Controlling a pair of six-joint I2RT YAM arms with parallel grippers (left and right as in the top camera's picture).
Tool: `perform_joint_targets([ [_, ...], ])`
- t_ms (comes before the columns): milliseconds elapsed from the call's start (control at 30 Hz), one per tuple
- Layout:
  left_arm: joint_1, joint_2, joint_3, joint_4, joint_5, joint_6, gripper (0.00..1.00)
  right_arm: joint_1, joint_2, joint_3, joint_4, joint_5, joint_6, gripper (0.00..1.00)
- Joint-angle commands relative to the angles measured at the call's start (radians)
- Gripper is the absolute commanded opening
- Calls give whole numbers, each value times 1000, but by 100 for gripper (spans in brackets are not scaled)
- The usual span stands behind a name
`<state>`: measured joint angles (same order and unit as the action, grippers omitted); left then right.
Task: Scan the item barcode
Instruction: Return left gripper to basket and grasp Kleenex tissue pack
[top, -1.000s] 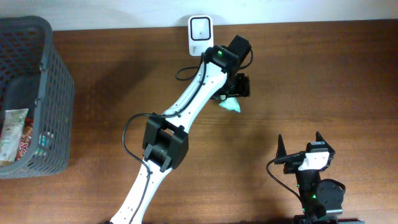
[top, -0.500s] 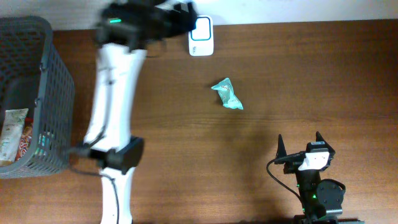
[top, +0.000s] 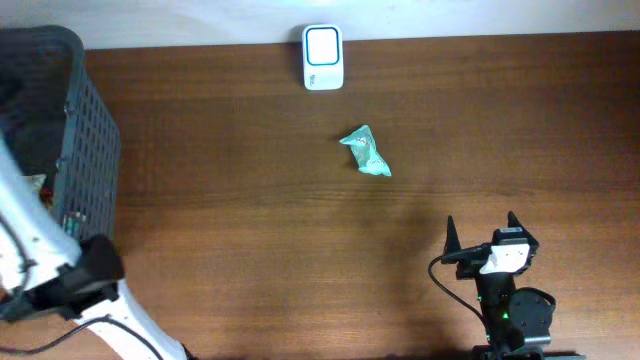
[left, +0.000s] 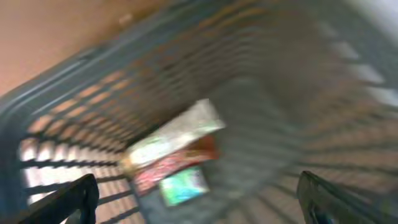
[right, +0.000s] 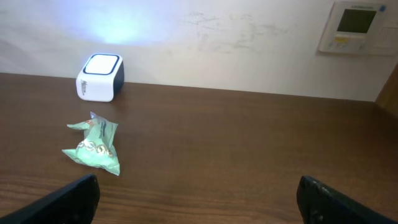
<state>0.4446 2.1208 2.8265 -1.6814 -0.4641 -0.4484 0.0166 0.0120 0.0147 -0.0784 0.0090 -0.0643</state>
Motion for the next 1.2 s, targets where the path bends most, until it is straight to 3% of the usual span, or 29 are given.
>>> perform_joint_targets([
  [0, 104, 11, -146, -6, 21, 63, 99, 3, -6, -9, -3, 2, -7, 99],
  [200, 193, 11, -382, 32, 43, 129, 93, 3, -6, -9, -3, 2, -7, 99],
  [367, 212, 11, -591, 151, 377, 428, 93, 3, -6, -9, -3, 2, -7, 99],
  [467, 203, 11, -711, 198, 473, 536, 95, 3, -6, -9, -3, 2, -7, 99],
  [733, 197, 11, -1007, 329, 437, 571, 91, 3, -6, -9, -3, 2, -7, 99],
  [1167, 197, 11, -1126, 465, 389, 601, 79, 3, -6, -9, -3, 2, -7, 99],
])
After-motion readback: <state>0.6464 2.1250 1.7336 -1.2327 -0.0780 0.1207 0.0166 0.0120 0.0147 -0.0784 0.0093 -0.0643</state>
